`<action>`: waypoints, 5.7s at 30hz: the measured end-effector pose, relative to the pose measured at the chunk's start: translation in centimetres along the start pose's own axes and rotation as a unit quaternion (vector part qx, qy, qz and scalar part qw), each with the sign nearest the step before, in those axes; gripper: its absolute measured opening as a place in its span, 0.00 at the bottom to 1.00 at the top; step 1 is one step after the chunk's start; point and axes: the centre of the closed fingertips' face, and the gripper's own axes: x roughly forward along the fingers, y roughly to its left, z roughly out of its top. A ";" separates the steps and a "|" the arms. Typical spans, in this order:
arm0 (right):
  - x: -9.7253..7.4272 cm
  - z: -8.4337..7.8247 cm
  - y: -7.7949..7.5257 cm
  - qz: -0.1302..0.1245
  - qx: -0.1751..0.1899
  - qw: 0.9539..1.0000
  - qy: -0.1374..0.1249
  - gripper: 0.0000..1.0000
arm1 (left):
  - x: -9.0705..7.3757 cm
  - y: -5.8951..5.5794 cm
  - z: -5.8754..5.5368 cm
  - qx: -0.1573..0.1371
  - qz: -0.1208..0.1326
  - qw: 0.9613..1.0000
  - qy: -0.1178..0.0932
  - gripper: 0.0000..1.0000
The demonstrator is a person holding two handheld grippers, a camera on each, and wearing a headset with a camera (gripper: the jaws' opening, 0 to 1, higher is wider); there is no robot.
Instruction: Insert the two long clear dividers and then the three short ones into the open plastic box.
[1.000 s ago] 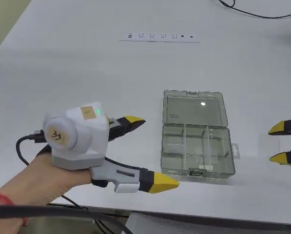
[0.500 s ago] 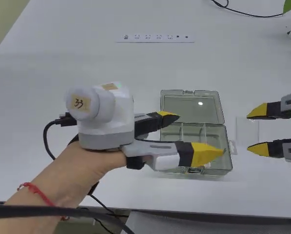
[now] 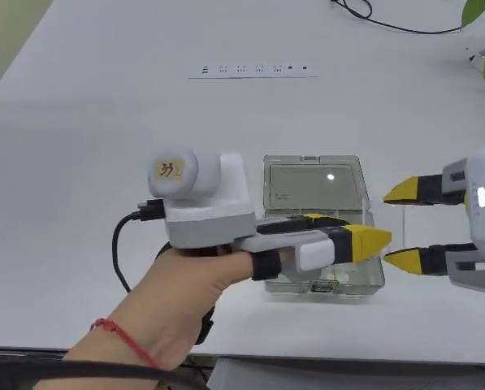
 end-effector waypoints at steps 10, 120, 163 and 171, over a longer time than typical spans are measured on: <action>-0.2 0.7 0.1 0.000 -0.014 1.000 0.002 0.32 | 0.3 -0.8 -0.4 -0.022 -0.026 0.999 0.005 0.06; -1.3 2.6 0.7 0.253 0.104 0.957 -0.098 0.02 | -5.0 0.7 -2.4 0.260 -0.016 0.965 0.034 0.21; 10.4 -3.2 -1.7 0.194 0.149 0.966 -0.086 0.02 | -7.5 6.9 -3.5 0.225 0.082 0.970 0.041 0.83; 10.5 -3.4 -1.5 0.195 0.142 0.967 -0.081 0.02 | -7.4 7.0 -3.6 0.221 0.083 0.971 0.043 0.84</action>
